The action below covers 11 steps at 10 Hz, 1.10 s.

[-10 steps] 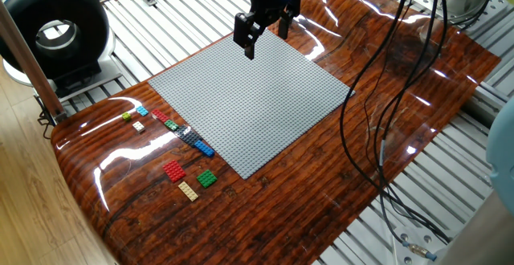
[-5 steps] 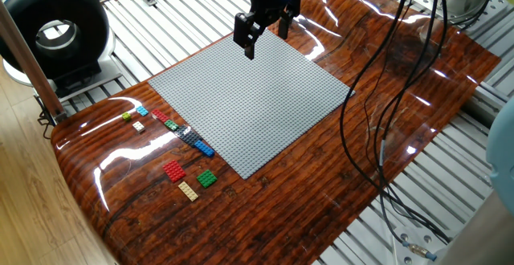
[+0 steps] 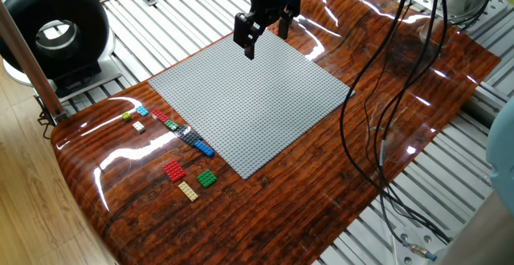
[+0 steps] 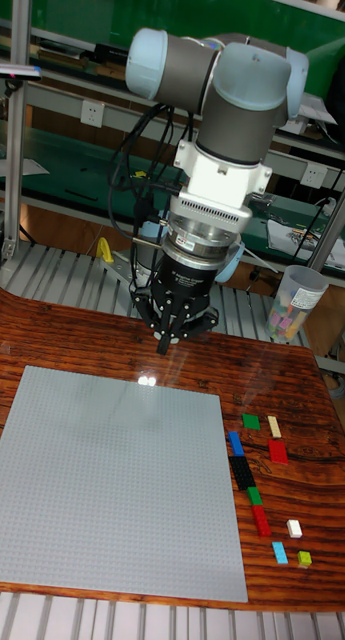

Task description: Build with small Lego blocks

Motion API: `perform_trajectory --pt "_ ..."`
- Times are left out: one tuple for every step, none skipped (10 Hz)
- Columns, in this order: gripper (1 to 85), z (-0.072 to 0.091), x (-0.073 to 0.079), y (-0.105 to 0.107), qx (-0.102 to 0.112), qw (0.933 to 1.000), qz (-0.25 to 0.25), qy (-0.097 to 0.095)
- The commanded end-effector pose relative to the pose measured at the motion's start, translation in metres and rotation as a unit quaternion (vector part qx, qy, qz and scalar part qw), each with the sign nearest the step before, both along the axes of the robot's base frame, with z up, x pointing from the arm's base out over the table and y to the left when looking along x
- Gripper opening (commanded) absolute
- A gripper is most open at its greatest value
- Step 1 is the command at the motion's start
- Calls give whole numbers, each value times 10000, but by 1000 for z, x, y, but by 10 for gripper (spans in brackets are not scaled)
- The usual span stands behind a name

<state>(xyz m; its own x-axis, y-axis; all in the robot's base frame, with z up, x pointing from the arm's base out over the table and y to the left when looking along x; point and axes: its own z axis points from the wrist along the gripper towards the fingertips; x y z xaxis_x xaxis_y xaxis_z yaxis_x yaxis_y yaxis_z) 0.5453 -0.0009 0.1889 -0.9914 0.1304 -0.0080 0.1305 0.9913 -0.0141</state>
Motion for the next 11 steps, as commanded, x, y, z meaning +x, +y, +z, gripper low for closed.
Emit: perform_trajectory --pt "37 -1 9 19 243 9992 298 -142" --pt "87 -4 14 35 414 9982 370 -225" --pt "140 -10 19 53 476 9980 298 -287" --pt "140 -20 23 59 252 9987 297 -342" --pt "140 -24 24 59 128 9988 347 -330" --pt "140 -23 22 57 136 9988 377 -269" --pt "140 -22 20 53 79 9980 584 -218" --pt "143 -22 16 47 -41 9950 990 -139" --pt "143 -23 9 53 85 9945 1041 -20" --pt "143 -23 11 54 97 9931 1170 -42" --pt "147 -23 5 54 116 9918 1268 57"
